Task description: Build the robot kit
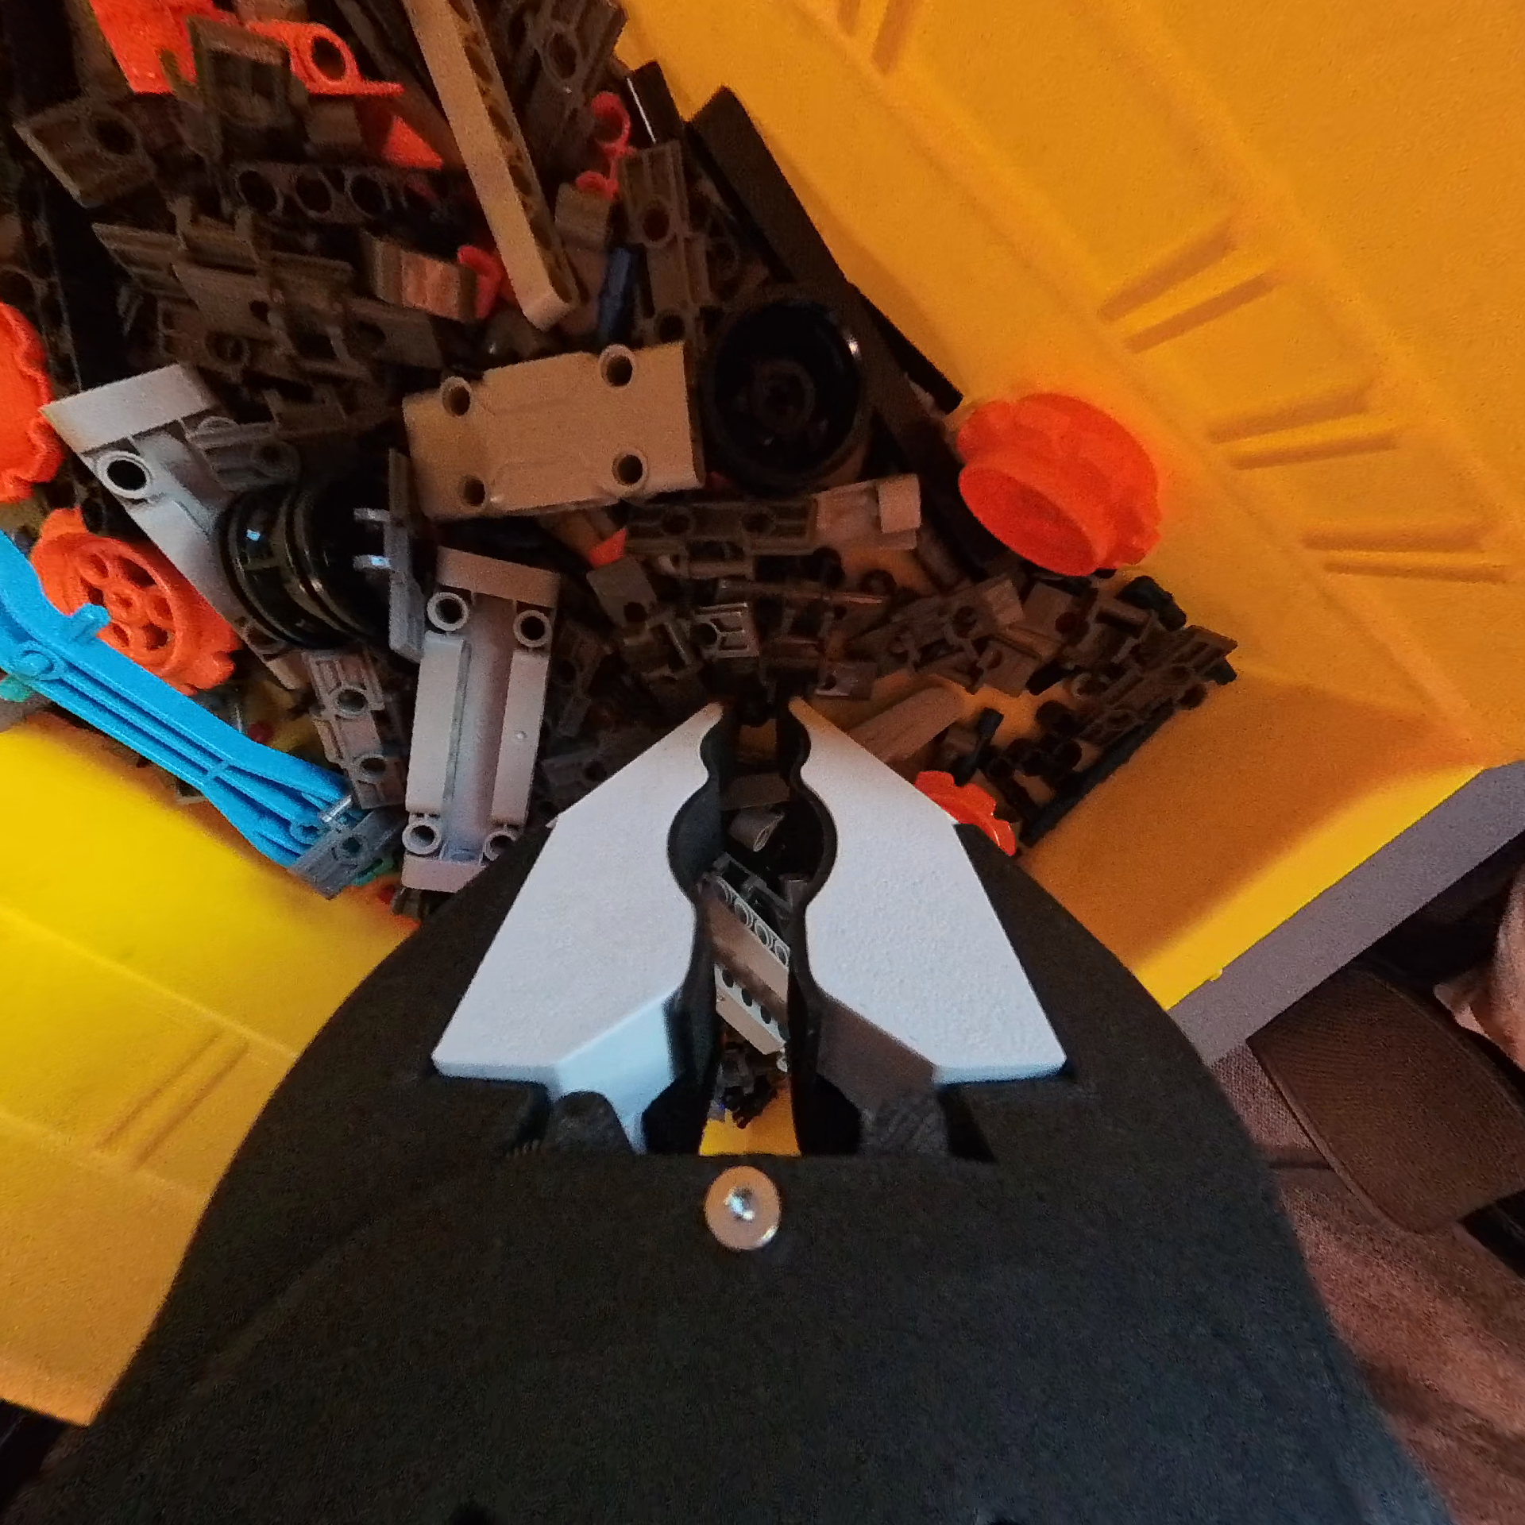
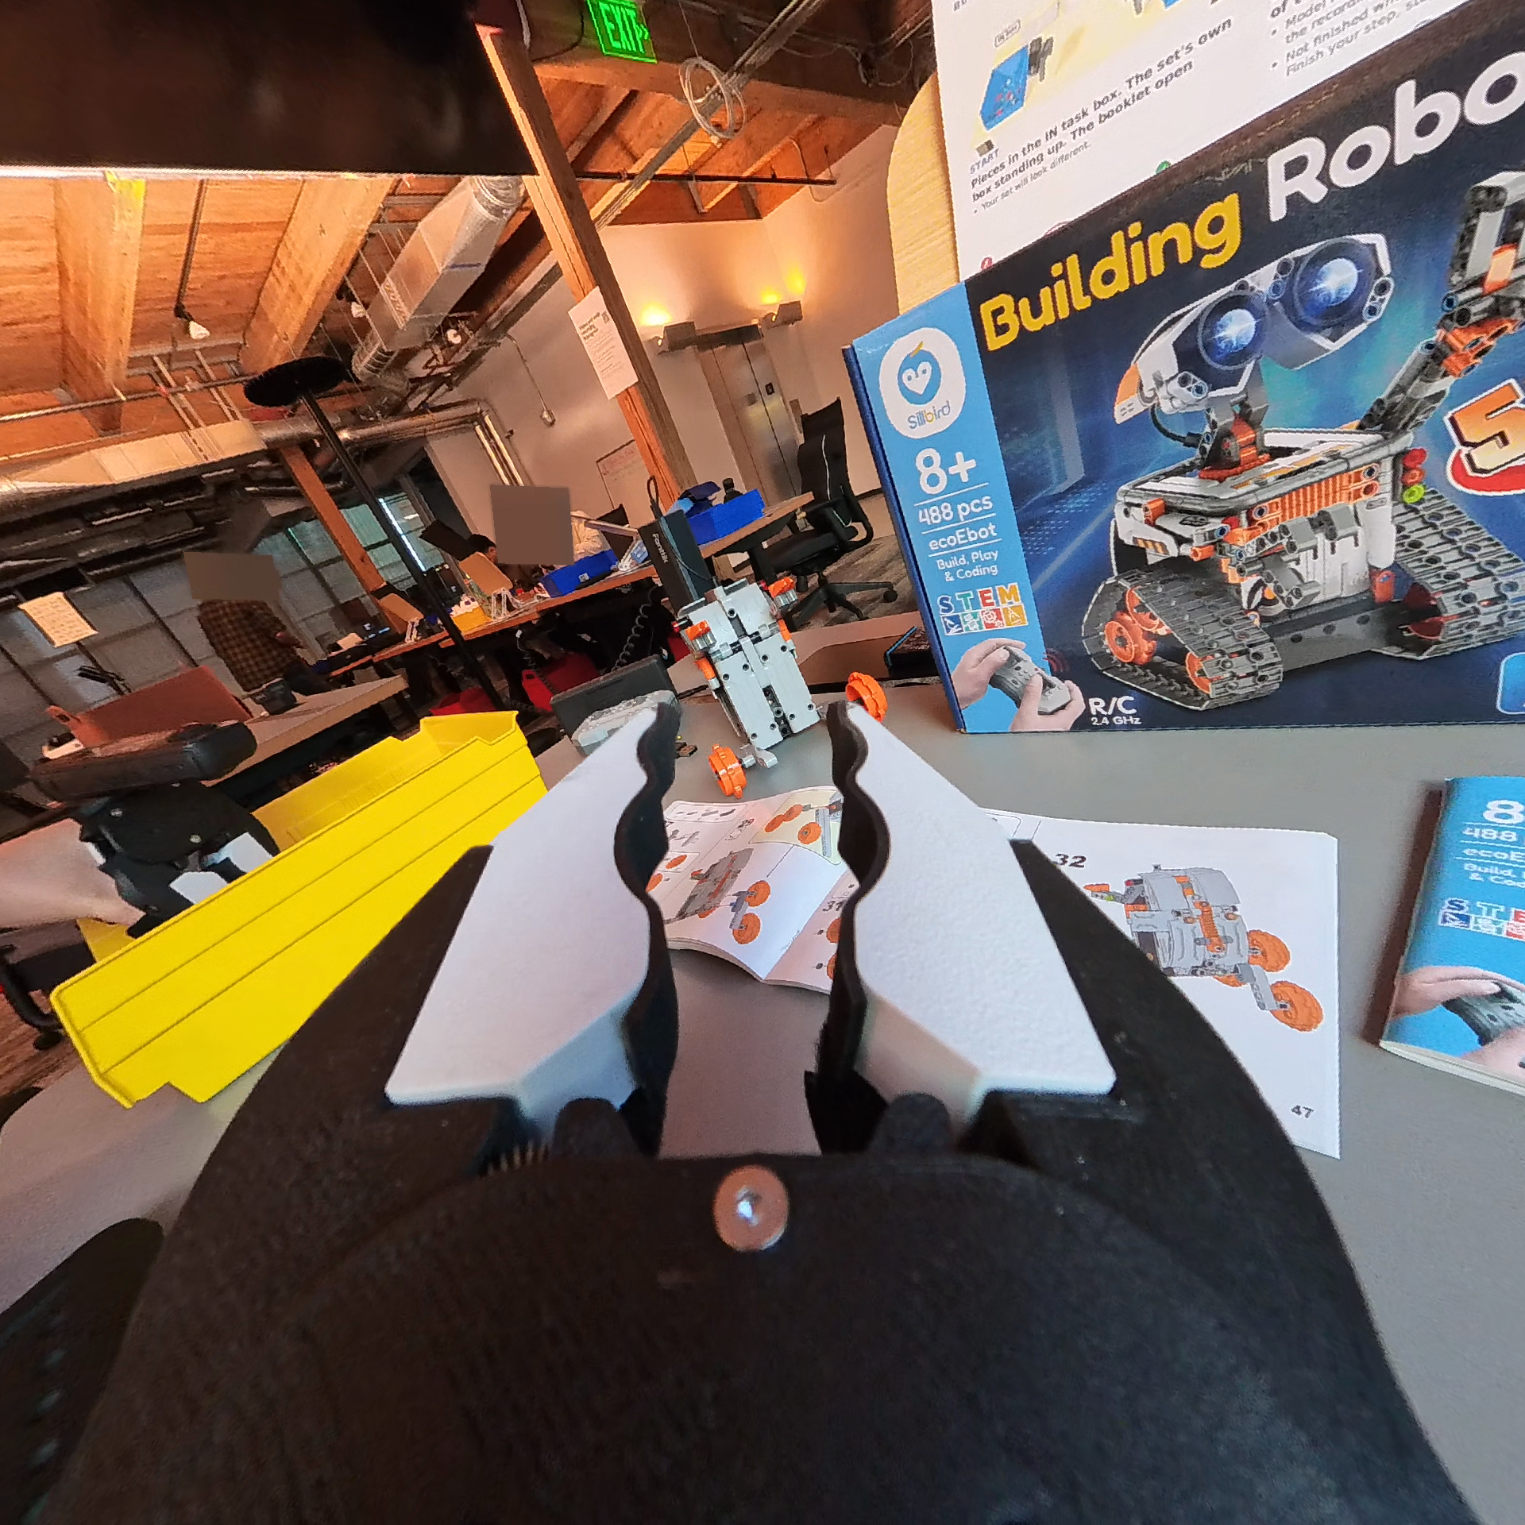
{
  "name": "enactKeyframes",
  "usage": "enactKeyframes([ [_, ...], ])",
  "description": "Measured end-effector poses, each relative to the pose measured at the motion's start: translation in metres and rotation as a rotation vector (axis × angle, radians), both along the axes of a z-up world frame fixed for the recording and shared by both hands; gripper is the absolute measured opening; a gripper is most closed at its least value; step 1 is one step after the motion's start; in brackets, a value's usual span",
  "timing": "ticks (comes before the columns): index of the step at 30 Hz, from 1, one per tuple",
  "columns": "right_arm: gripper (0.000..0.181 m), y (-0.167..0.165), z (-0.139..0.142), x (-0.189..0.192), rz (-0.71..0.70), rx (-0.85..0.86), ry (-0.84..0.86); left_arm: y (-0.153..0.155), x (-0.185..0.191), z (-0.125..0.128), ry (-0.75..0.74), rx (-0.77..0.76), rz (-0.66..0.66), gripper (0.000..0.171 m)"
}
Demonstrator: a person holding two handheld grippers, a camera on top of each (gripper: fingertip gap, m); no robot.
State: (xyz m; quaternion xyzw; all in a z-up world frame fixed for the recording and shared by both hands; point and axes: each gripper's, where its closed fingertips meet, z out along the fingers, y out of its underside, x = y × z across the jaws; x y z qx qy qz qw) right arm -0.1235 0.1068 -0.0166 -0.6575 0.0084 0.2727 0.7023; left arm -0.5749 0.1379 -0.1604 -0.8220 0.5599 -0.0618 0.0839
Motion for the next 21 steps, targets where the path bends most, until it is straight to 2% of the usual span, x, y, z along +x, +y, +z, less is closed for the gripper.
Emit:
enactKeyframes([
  [6, 0.036, 0.0, 0.001, 0.0, 0.007, 0.002, 0.01, 0.002, -0.003, 0.009, -0.021, 0.028, 0.008, 0.005],
  [11, 0.037, -0.001, 0.001, -0.003, 0.015, 0.002, 0.006, 0.005, 0.009, 0.037, -0.181, 0.099, 0.04, 0.005],
  [15, 0.036, 0.002, -0.002, -0.006, 0.02, -0.008, -0.004, 0.008, 0.027, 0.078, -0.374, 0.241, 0.056, 0.005],
  [19, 0.036, 0.004, -0.005, -0.017, 0.042, -0.011, -0.056, -0.014, 0.065, 0.138, -0.678, 0.409, -0.085, 0.005],
  [21, 0.035, 0.006, -0.003, -0.026, 0.063, 0.004, -0.082, -0.028, 0.08, 0.155, -0.761, 0.477, -0.155, 0.005],
])
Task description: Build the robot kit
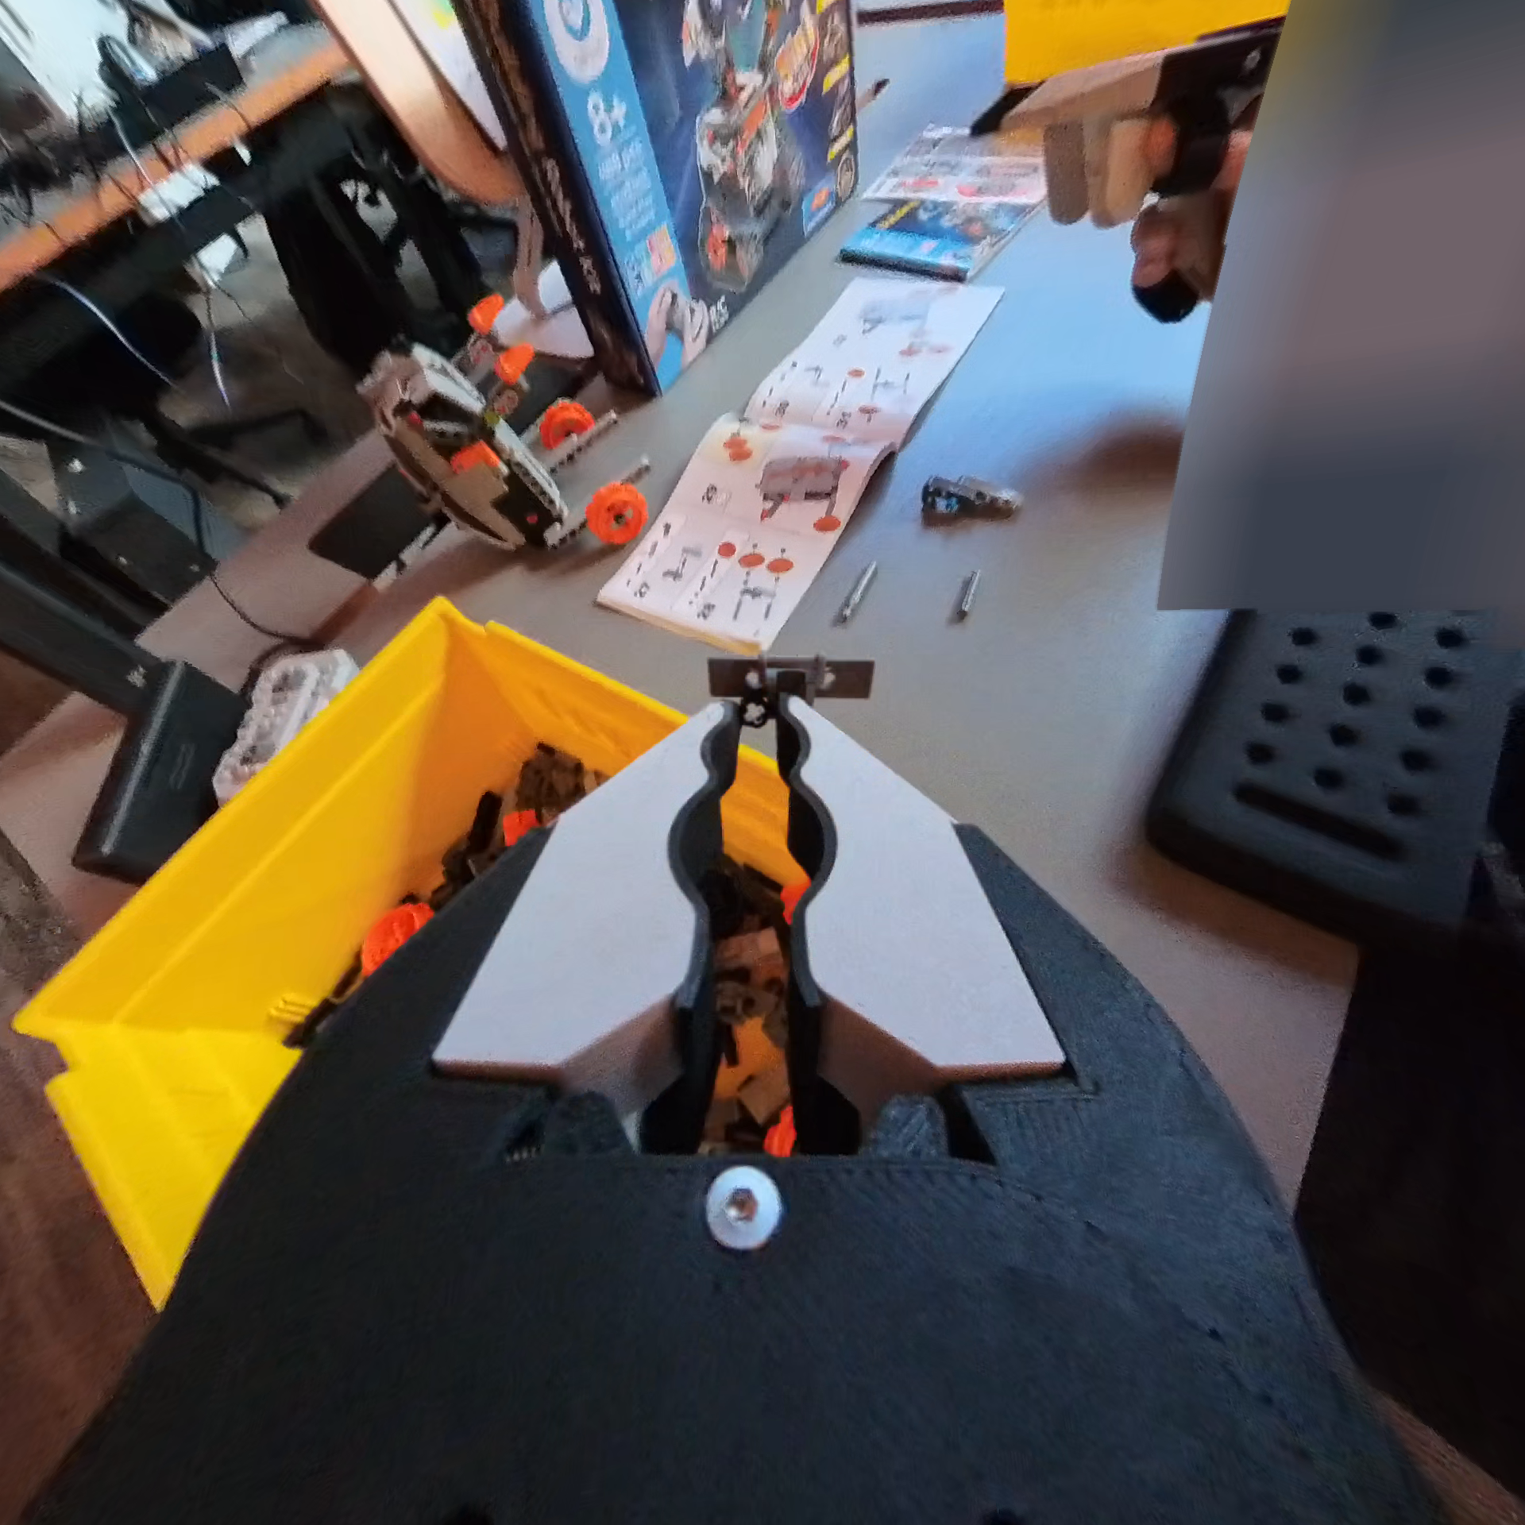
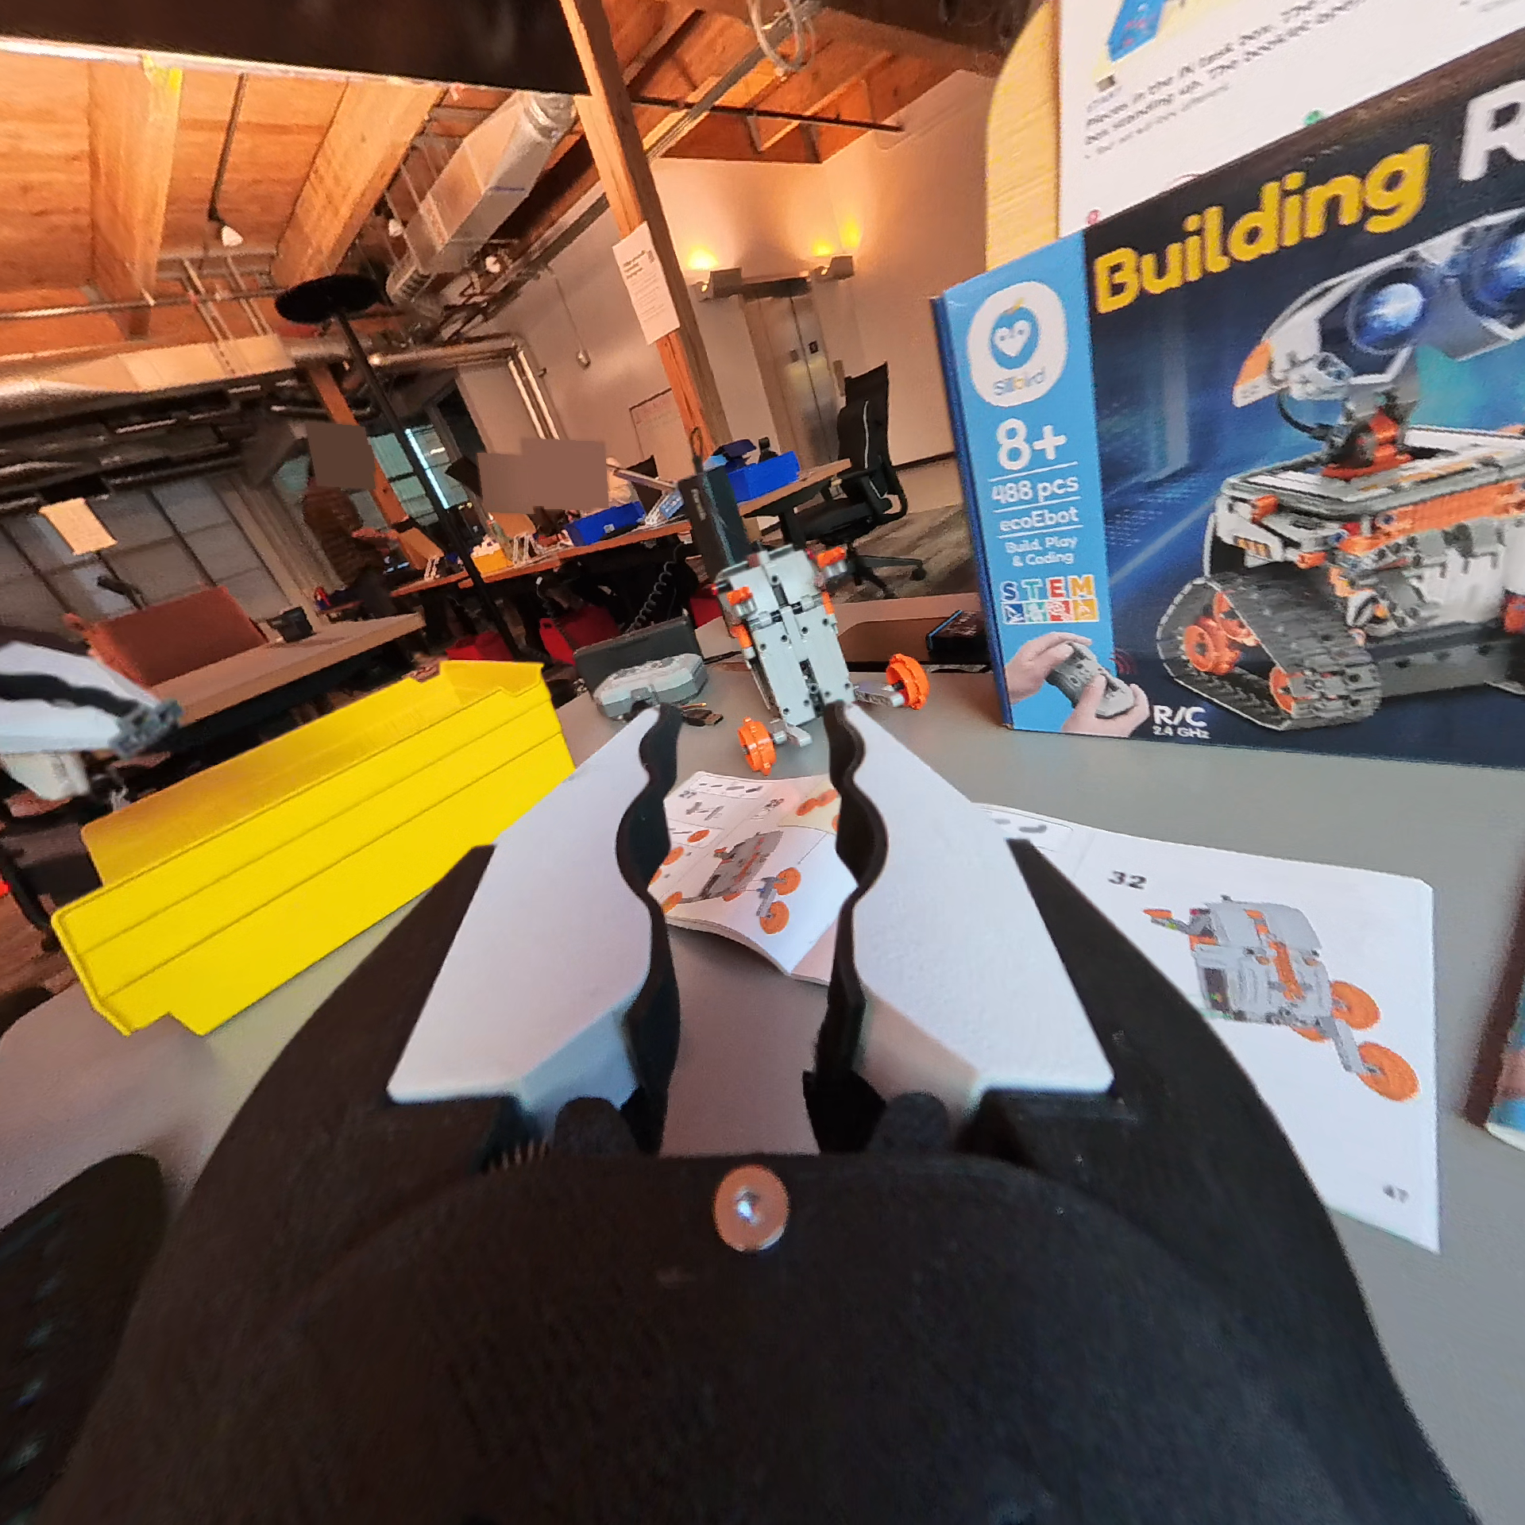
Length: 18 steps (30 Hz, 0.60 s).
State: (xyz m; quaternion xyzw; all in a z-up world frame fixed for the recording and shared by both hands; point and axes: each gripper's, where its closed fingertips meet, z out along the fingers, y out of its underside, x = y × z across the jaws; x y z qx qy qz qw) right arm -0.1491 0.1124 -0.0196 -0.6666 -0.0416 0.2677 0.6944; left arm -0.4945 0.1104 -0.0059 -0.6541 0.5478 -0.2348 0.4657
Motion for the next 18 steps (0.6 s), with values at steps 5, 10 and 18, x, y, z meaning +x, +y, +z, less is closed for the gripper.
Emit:
enactKeyframes([
  [5, 0.033, 0.007, -0.006, -0.011, 0.071, -0.011, -0.102, -0.017, 0.026, -0.001, 0.052, 0.065, -0.056, 0.005],
  [10, 0.032, 0.016, -0.031, -0.027, 0.17, -0.083, -0.135, 0.005, 0.011, -0.033, 0.28, 0.058, 0.062, 0.005],
  [18, 0.032, 0.007, -0.047, -0.064, 0.258, -0.109, -0.261, 0.015, -0.061, -0.073, 0.445, -0.204, 0.242, 0.005],
])
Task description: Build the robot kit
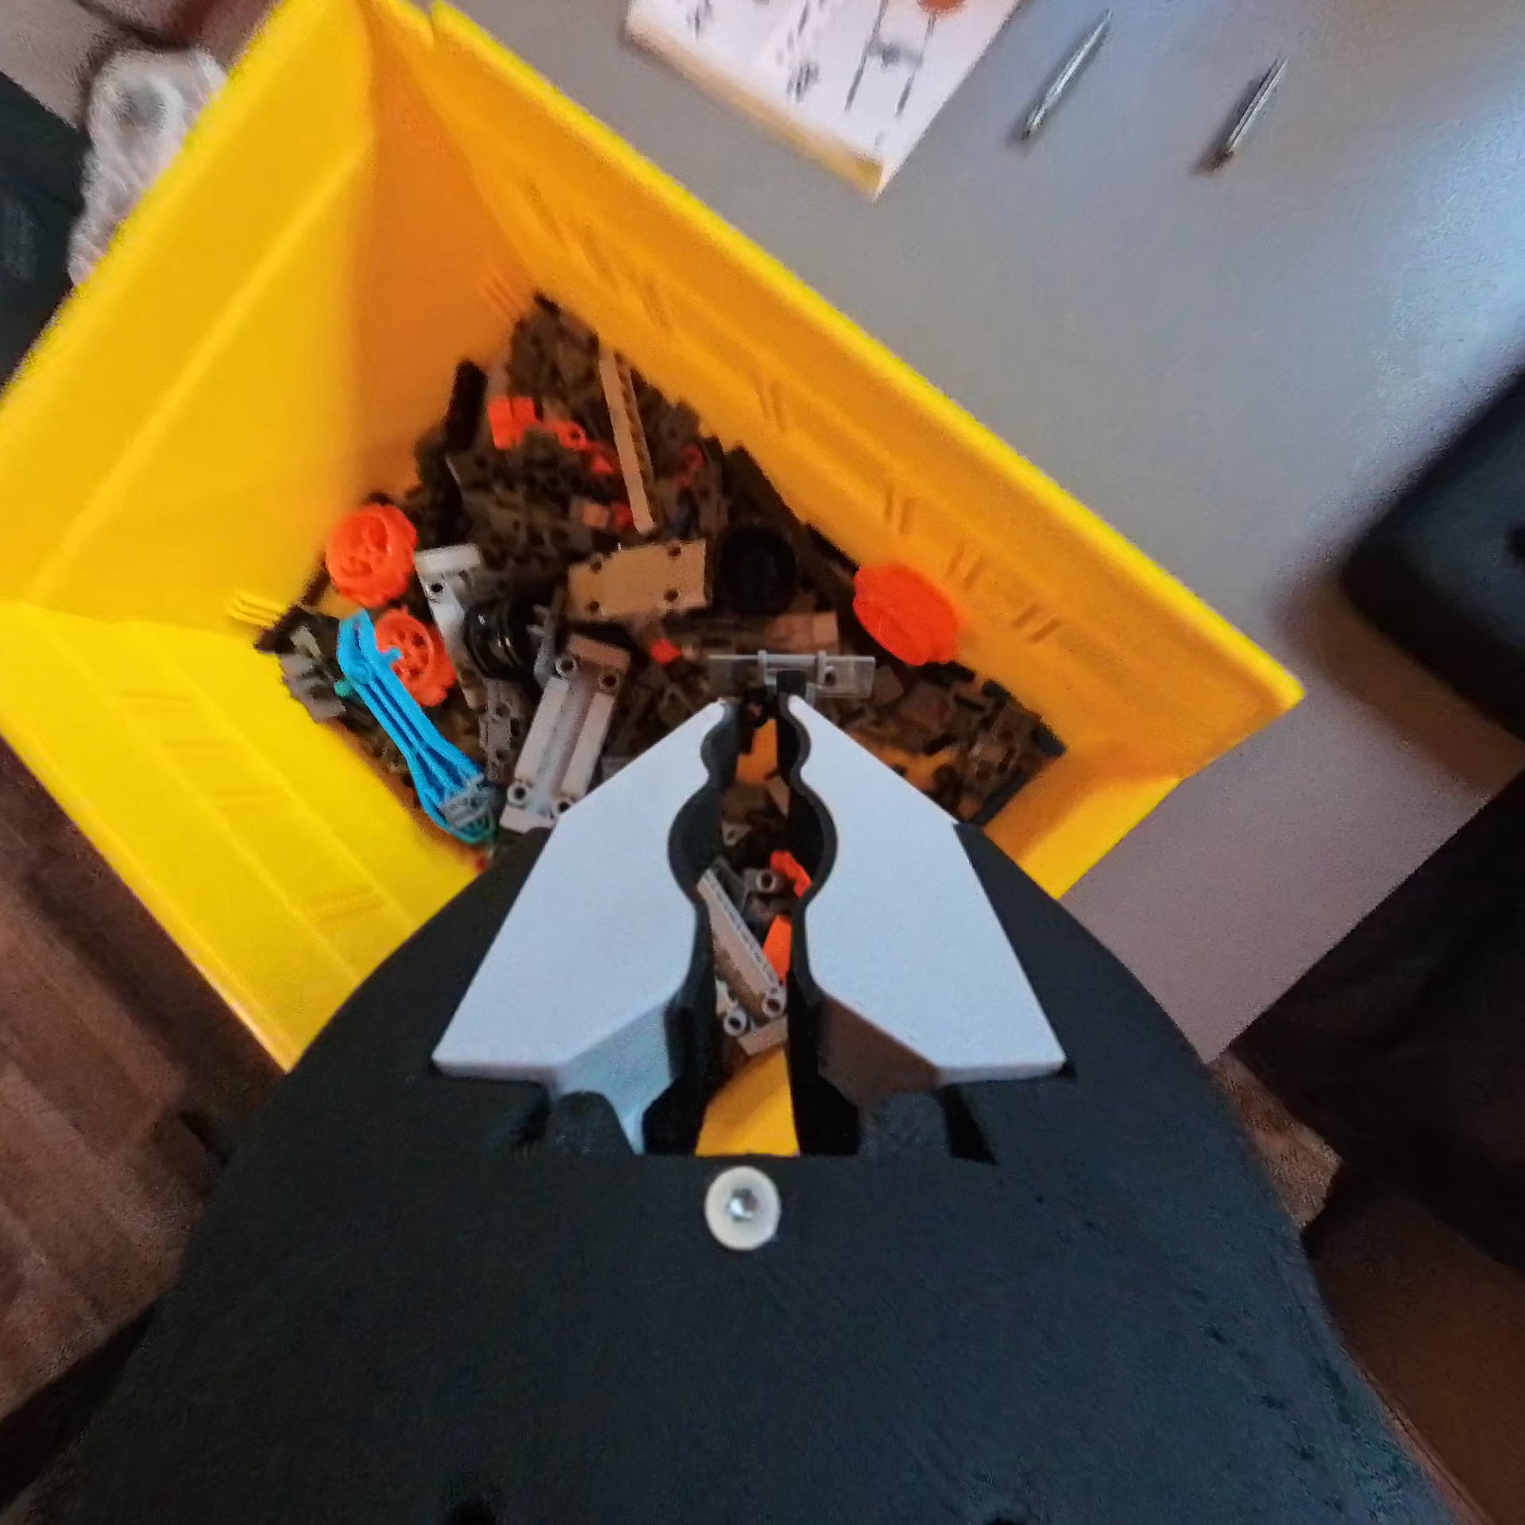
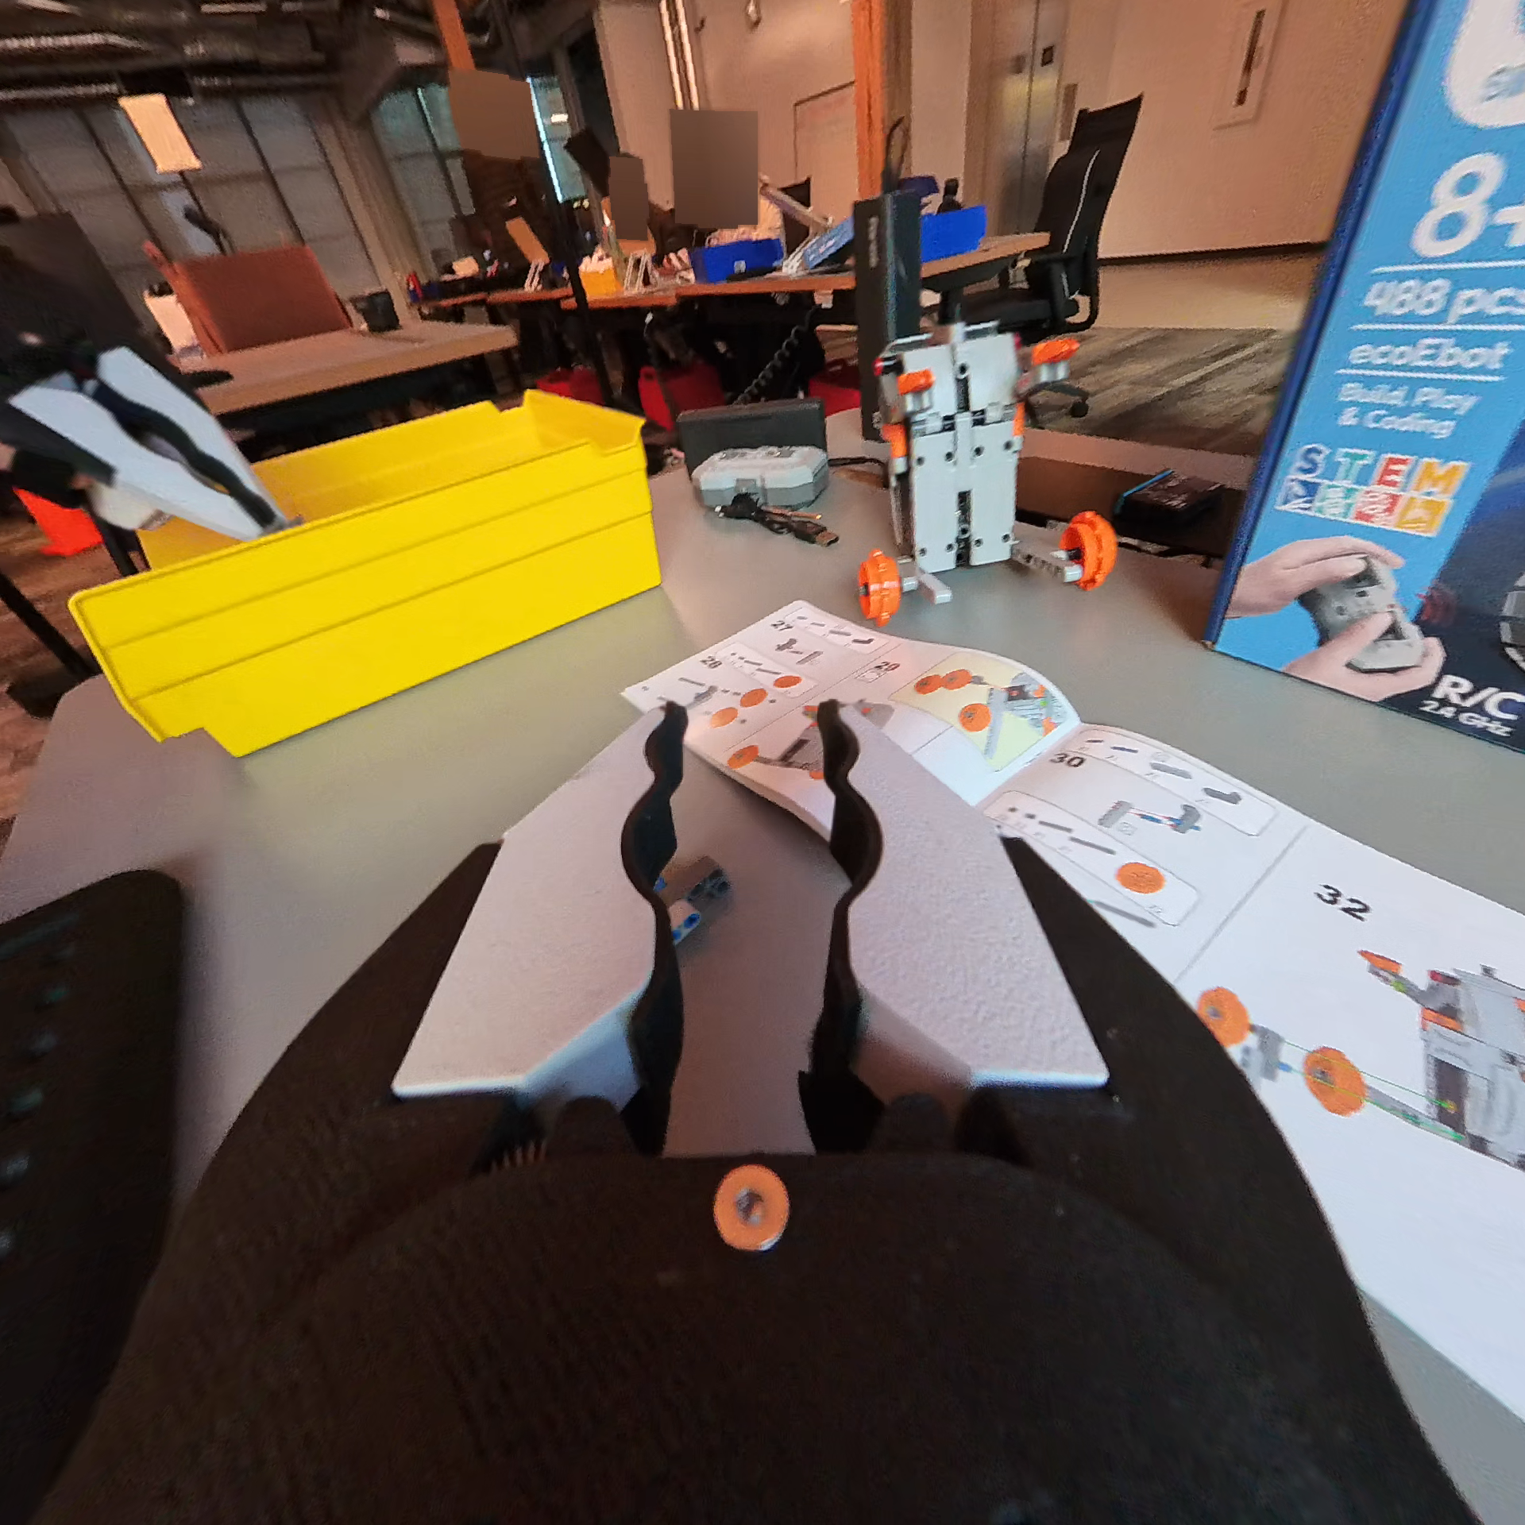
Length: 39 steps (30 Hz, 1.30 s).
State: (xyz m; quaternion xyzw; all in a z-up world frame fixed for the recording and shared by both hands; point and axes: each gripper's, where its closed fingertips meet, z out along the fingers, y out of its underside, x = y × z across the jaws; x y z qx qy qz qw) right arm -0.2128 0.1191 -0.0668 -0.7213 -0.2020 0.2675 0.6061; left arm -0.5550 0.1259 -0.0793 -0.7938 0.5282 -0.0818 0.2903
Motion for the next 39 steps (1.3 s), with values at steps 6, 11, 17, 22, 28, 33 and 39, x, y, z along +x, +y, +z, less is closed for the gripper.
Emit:
enactKeyframes([
  [6, 0.033, -0.004, -0.009, -0.016, 0.022, -0.006, -0.095, 0.008, -0.024, -0.055, 0.248, -0.151, -0.034, 0.005],
  [11, 0.033, -0.003, -0.011, -0.011, -0.011, 0.004, -0.145, 0.022, -0.02, -0.053, 0.239, -0.132, -0.045, 0.005],
  [17, 0.033, 0.003, -0.015, -0.004, -0.04, -0.02, -0.148, 0.015, -0.008, -0.056, 0.164, -0.311, -0.078, 0.006],
  [22, 0.033, 0.004, -0.012, 0.0, -0.053, -0.014, -0.134, 0.022, -0.017, -0.057, 0.21, -0.281, -0.088, 0.0],
  [28, 0.033, 0.003, -0.012, -0.003, -0.042, -0.012, -0.145, 0.016, -0.023, -0.049, 0.137, -0.345, -0.078, 0.001],
  [33, 0.033, 0.001, -0.011, -0.006, -0.032, -0.001, -0.164, 0.017, -0.031, -0.067, 0.261, -0.298, -0.071, 0.01],
  [39, 0.033, 0.0, -0.011, -0.004, -0.036, -0.002, -0.163, 0.018, -0.027, -0.068, 0.299, -0.288, -0.098, 0.01],
])
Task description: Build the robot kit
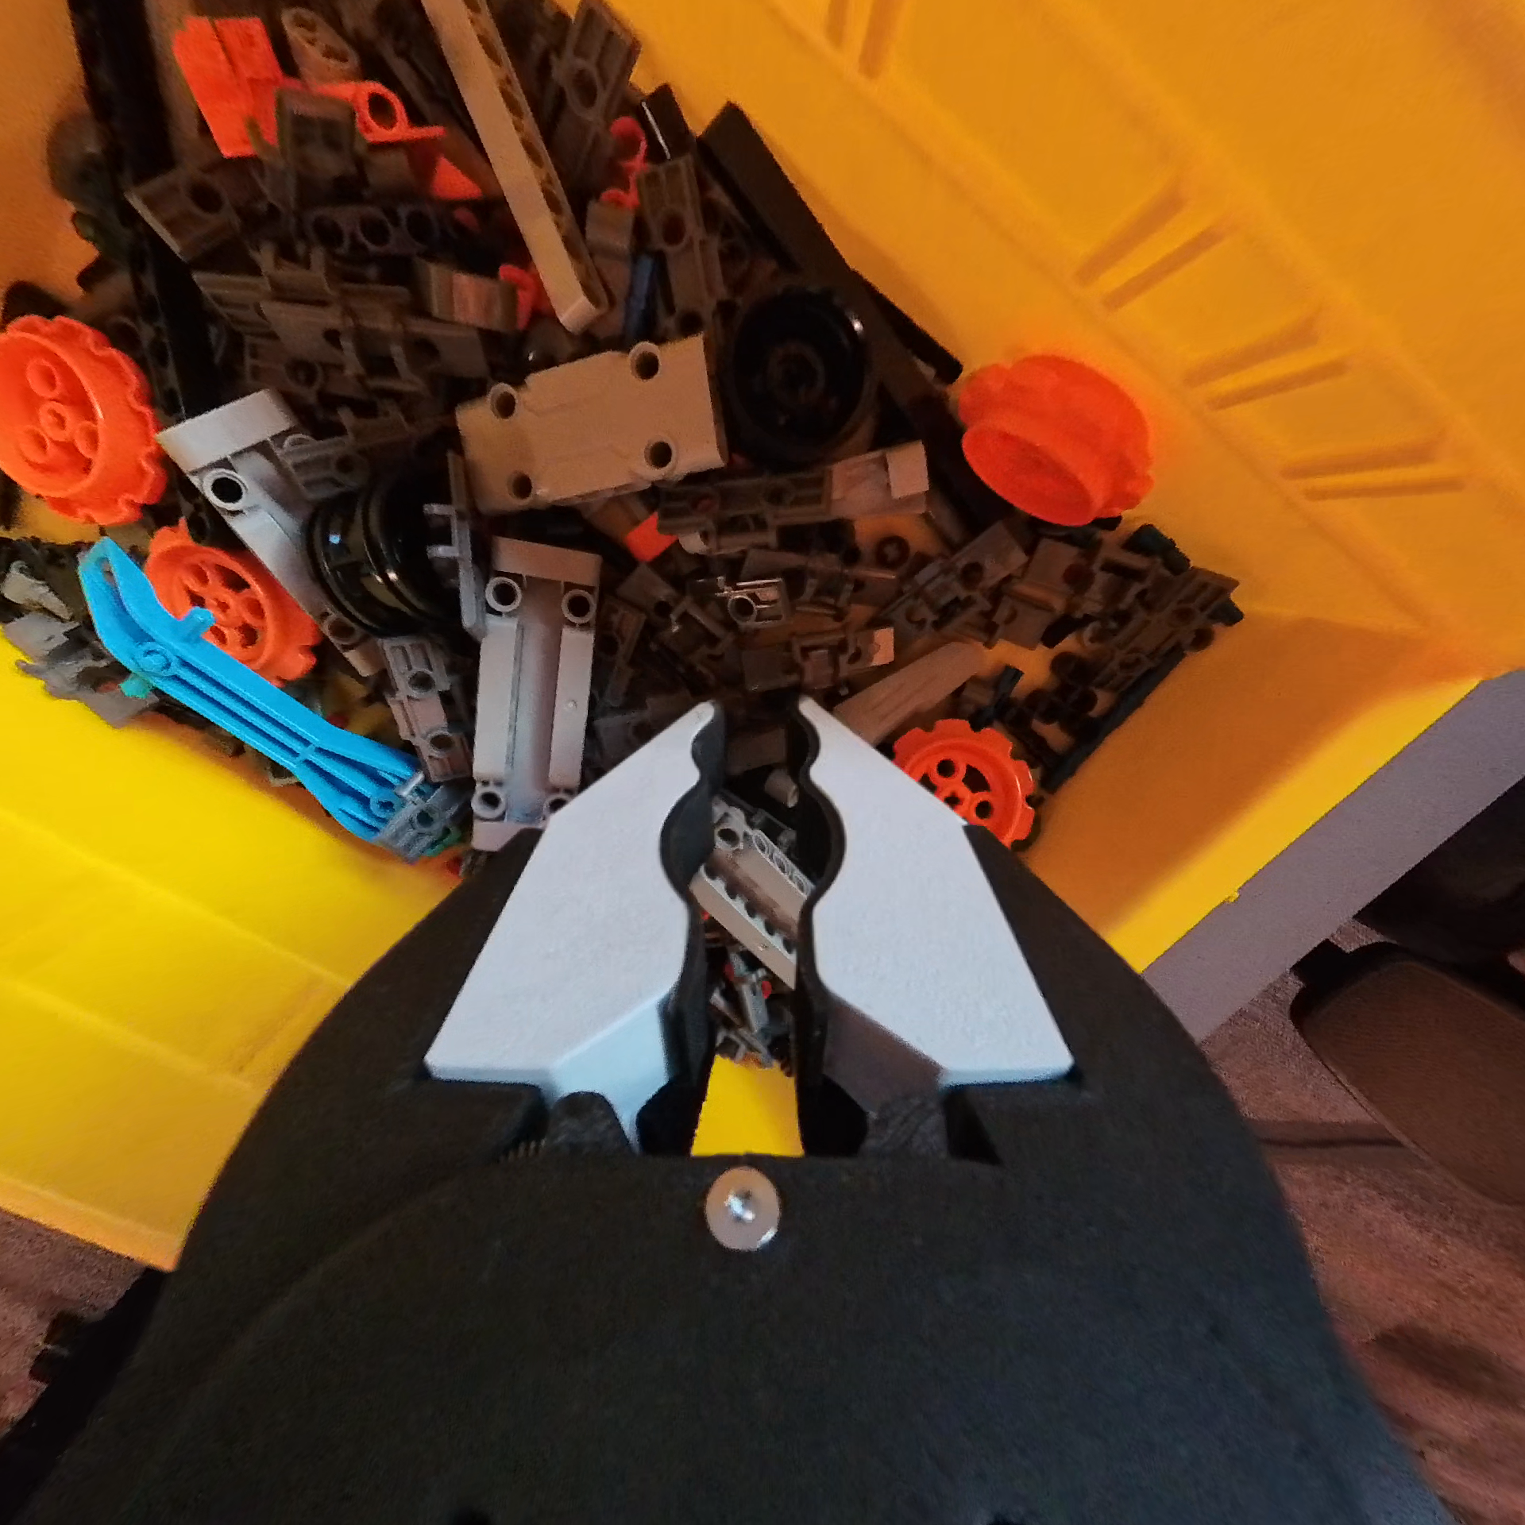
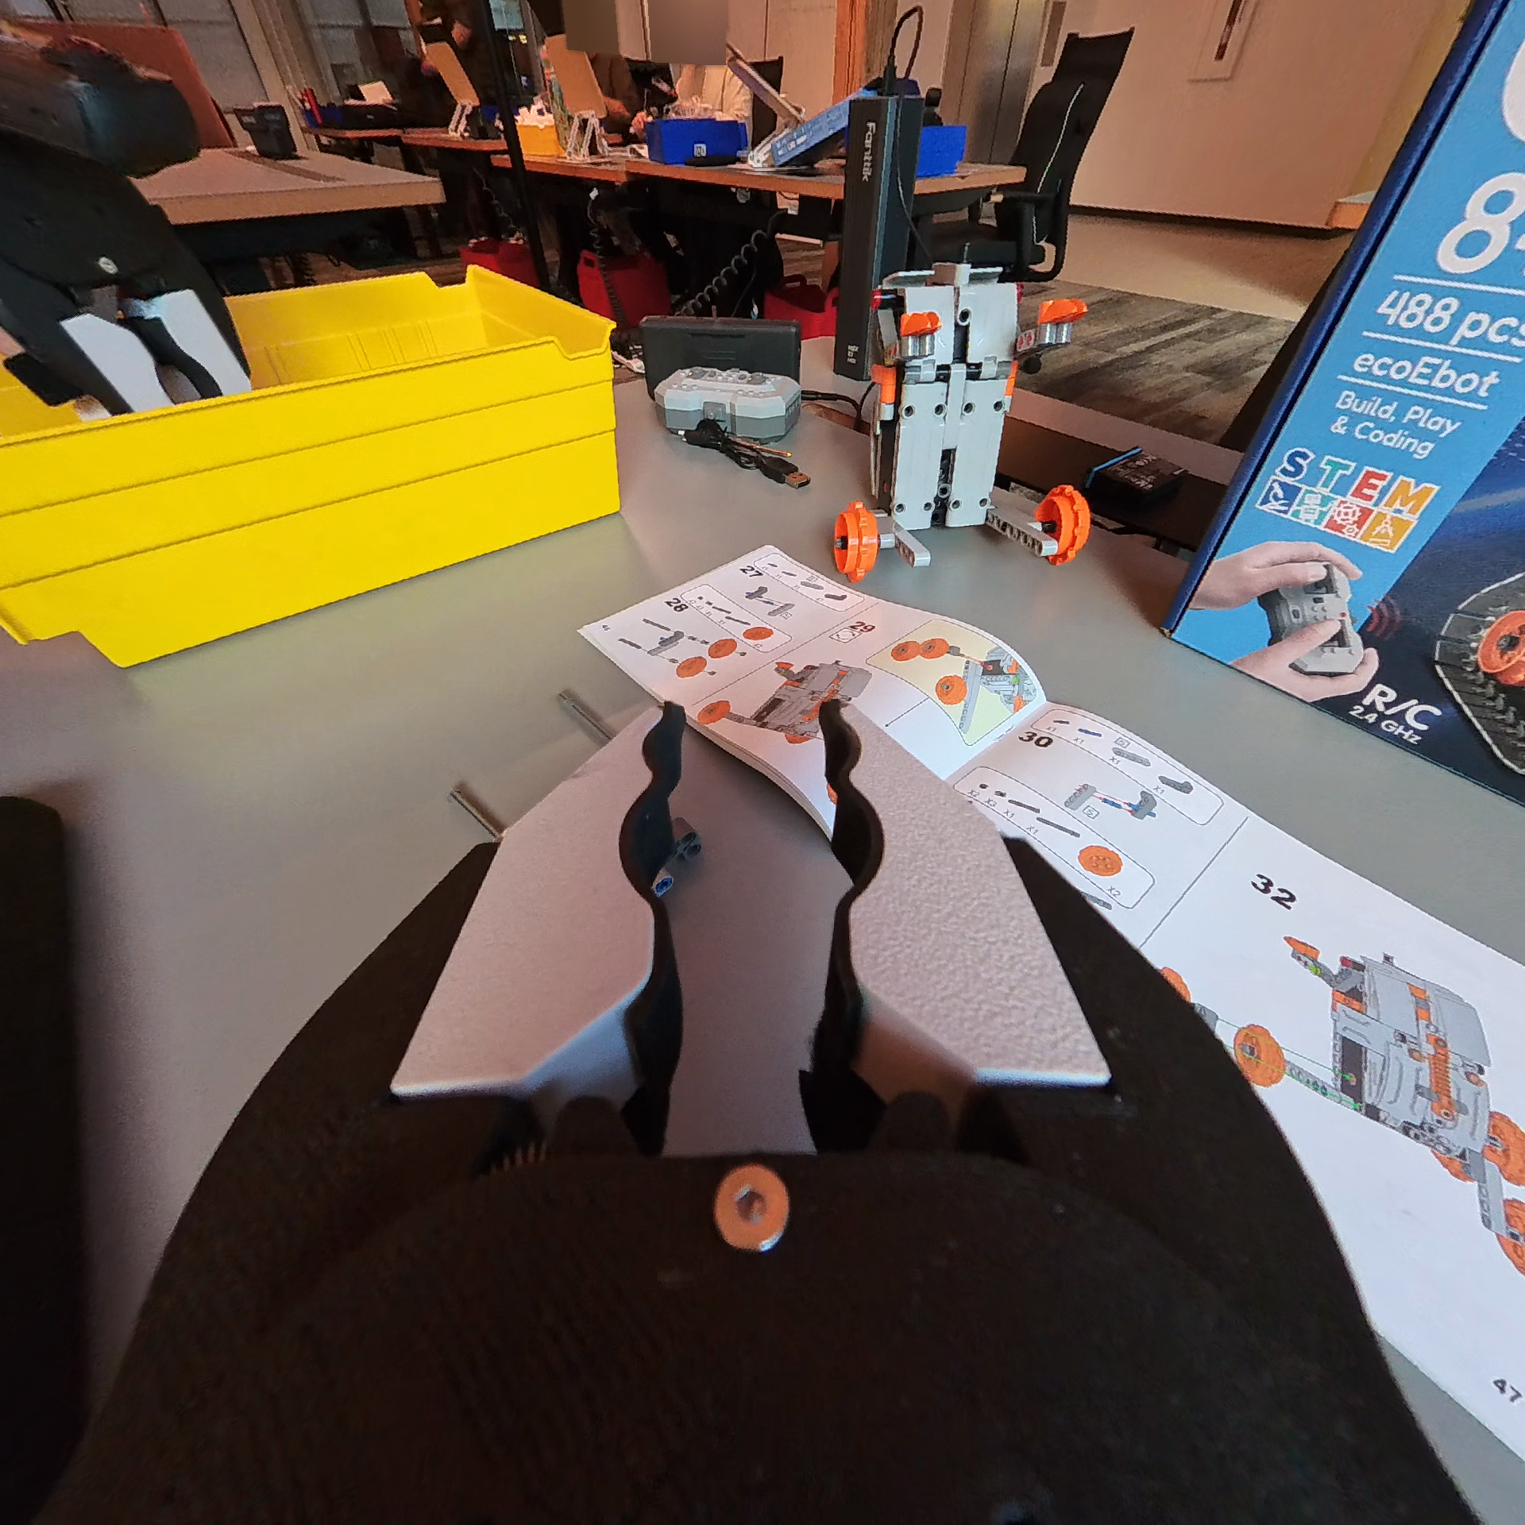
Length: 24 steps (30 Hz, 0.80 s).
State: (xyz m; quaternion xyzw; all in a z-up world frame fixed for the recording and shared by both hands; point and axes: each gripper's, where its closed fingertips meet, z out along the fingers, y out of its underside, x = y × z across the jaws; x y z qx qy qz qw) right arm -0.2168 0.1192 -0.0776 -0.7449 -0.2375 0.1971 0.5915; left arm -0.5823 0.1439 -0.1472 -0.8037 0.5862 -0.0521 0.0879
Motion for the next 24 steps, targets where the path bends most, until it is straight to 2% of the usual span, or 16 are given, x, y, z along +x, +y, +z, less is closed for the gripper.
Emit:
enactKeyframes([
  [2, 0.034, 0.0, 0.0, 0.0, 0.001, 0.0, 0.001, -0.004, 0.004, 0.0, -0.005, -0.046, -0.004, 0.009],
  [7, 0.034, -0.001, 0.001, -0.001, 0.005, 0.002, -0.002, -0.003, -0.002, -0.007, 0.069, -0.056, -0.031, 0.01],
  [13, 0.034, -0.002, 0.002, -0.001, 0.01, 0.002, 0.006, -0.006, -0.003, -0.013, 0.088, -0.076, -0.048, 0.011],
  [18, 0.034, -0.002, 0.002, -0.001, 0.01, 0.006, 0.001, -0.005, -0.001, -0.014, 0.077, -0.056, -0.068, 0.004],
  [21, 0.034, -0.002, 0.004, -0.001, 0.01, 0.008, 0.005, -0.003, -0.005, -0.007, 0.067, -0.026, -0.073, 0.004],
  [24, 0.034, -0.002, 0.007, 0.001, 0.006, 0.02, 0.009, -0.004, -0.001, 0.014, -0.017, 0.034, -0.076, 0.004],
])
